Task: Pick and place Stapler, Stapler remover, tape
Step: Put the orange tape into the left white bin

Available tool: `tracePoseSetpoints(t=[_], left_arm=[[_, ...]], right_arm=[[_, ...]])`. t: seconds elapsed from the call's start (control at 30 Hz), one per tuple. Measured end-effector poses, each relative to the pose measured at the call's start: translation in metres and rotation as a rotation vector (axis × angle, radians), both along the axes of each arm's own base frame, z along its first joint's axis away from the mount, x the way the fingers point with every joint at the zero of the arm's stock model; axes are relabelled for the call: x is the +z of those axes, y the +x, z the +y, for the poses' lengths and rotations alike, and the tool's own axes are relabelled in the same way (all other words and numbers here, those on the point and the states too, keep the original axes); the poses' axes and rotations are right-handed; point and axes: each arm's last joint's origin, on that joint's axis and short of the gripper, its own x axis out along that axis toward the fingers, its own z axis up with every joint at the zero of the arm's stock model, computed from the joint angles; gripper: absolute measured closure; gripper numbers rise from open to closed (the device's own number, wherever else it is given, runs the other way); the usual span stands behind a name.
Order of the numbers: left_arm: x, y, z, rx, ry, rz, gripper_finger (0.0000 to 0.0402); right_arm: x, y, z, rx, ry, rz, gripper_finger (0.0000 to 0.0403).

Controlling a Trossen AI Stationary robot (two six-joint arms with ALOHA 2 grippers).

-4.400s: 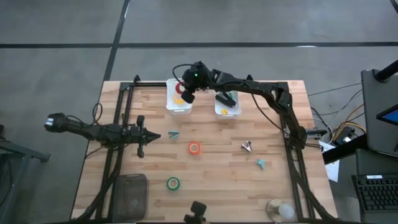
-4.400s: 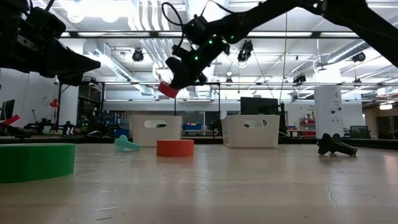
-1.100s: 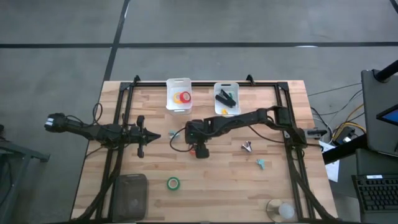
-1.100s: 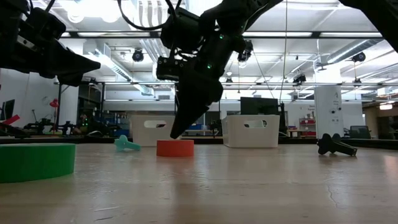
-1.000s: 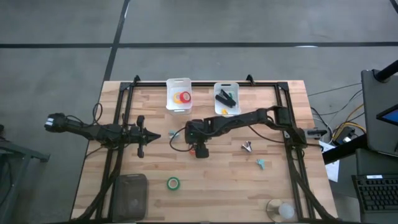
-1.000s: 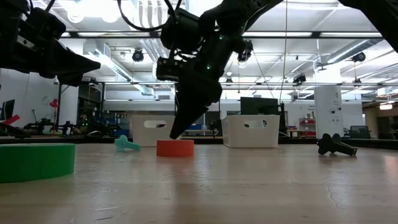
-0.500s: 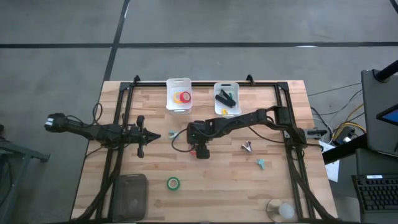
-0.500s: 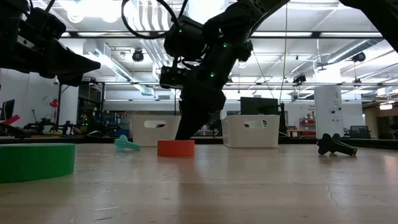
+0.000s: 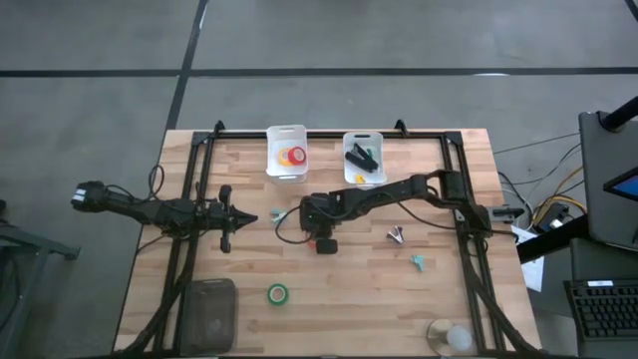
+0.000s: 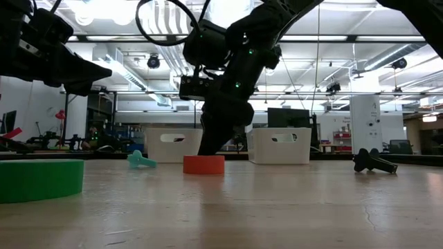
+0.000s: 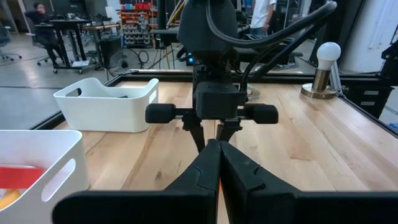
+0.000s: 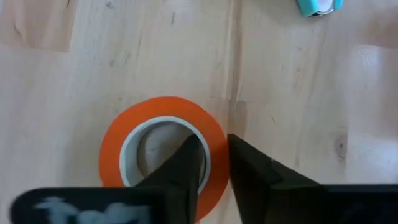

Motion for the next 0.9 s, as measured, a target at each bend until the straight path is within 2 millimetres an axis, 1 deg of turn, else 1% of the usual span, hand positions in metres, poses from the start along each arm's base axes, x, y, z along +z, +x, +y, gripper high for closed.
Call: tracePoseSetpoints(t=[0.1,0.23,0.33,0.4,0.5,0.63,0.73,0.9], left_arm=[[0.0,0.0,0.0,0.0,0.0,0.0,0.039],[0.0,0.0,0.0,0.0,0.0,0.0,0.039],[0.0,0.0,0.0,0.0,0.0,0.0,0.039],[0.0,0.0,0.0,0.0,0.0,0.0,0.039],[0.0,0.0,0.0,0.0,0.0,0.0,0.039],[0.0,0.0,0.0,0.0,0.0,0.0,0.039],[0.0,0.0,0.0,0.001,0.0,0.0,0.039],[0.0,0.0,0.0,0.0,0.0,0.0,0.039]], right_arm=[[0.001,0.001,0.0,0.008,-0.005,-0.005,0.0362],[0.007,0.004,0.0,0.017,-0.016,-0.02,0.0365],[0.019,0.008,-0.001,0.015,-0.041,-0.052,0.0355],[0.031,0.011,-0.004,0.012,-0.069,-0.086,0.035],[0.049,0.015,-0.012,-0.004,-0.128,-0.137,0.035],[0.075,0.022,-0.033,-0.046,-0.231,-0.203,0.0354],[0.092,0.027,-0.055,-0.083,-0.257,-0.272,0.0353],[0.112,0.025,-0.1,-0.255,-0.226,-0.343,0.035]])
